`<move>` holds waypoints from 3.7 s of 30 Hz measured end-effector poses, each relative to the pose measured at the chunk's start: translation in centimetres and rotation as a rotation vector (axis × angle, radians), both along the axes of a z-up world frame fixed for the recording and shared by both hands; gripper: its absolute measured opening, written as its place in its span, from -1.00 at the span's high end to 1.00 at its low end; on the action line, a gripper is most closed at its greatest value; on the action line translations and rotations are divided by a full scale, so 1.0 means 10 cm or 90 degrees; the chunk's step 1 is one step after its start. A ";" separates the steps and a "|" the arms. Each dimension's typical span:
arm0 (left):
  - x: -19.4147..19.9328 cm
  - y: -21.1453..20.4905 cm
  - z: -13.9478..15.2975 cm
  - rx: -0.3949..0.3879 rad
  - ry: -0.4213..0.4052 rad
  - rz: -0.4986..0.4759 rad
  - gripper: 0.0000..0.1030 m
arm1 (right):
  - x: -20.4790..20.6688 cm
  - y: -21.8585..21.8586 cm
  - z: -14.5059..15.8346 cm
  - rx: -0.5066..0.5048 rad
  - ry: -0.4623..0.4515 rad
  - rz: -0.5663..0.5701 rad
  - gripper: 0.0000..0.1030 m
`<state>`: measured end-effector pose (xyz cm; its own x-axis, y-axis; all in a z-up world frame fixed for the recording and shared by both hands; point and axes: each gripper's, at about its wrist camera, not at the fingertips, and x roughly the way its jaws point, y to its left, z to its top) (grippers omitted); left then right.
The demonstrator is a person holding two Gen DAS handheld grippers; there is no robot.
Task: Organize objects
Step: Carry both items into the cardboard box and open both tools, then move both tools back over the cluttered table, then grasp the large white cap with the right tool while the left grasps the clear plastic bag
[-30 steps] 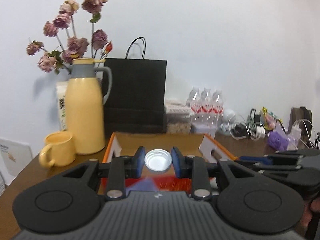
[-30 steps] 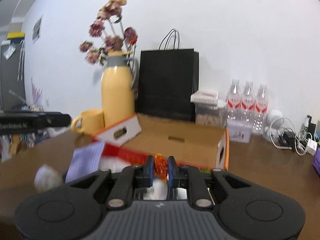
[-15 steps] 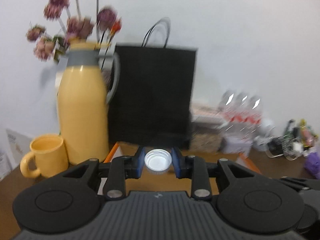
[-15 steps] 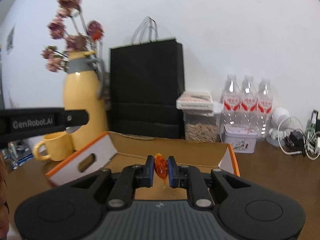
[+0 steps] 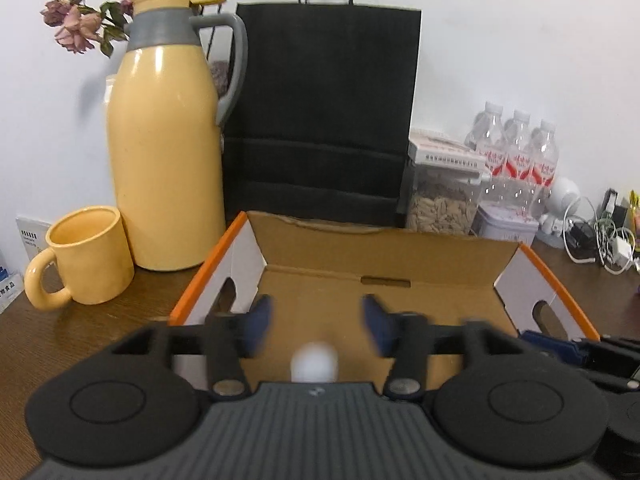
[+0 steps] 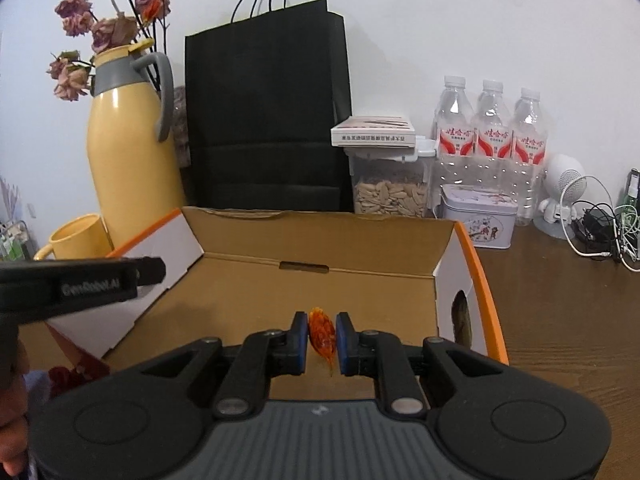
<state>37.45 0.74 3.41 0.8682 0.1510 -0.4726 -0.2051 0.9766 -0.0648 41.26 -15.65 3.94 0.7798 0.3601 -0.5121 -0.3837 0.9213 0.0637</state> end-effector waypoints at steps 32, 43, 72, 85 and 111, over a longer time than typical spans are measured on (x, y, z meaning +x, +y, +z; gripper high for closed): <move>-1.39 -0.01 0.83 -0.019 -0.220 -0.056 -1.00 | -1.10 -0.43 0.73 0.036 -0.145 0.002 -1.00; -2.28 0.10 0.65 -0.011 -0.190 -0.075 -1.00 | -2.02 -0.55 0.55 0.003 -0.146 0.037 -1.00; -3.36 0.40 -0.35 -0.042 0.028 -0.039 -1.00 | -3.36 -0.71 -0.27 -0.051 0.045 0.064 -0.98; -3.42 0.31 -0.43 -0.055 0.042 -0.044 -1.00 | -3.45 -0.75 -0.34 -0.057 0.065 0.066 0.18; -2.76 0.55 -0.38 0.009 0.038 0.033 -1.00 | -2.92 -0.83 -0.23 -0.037 -0.002 0.068 0.25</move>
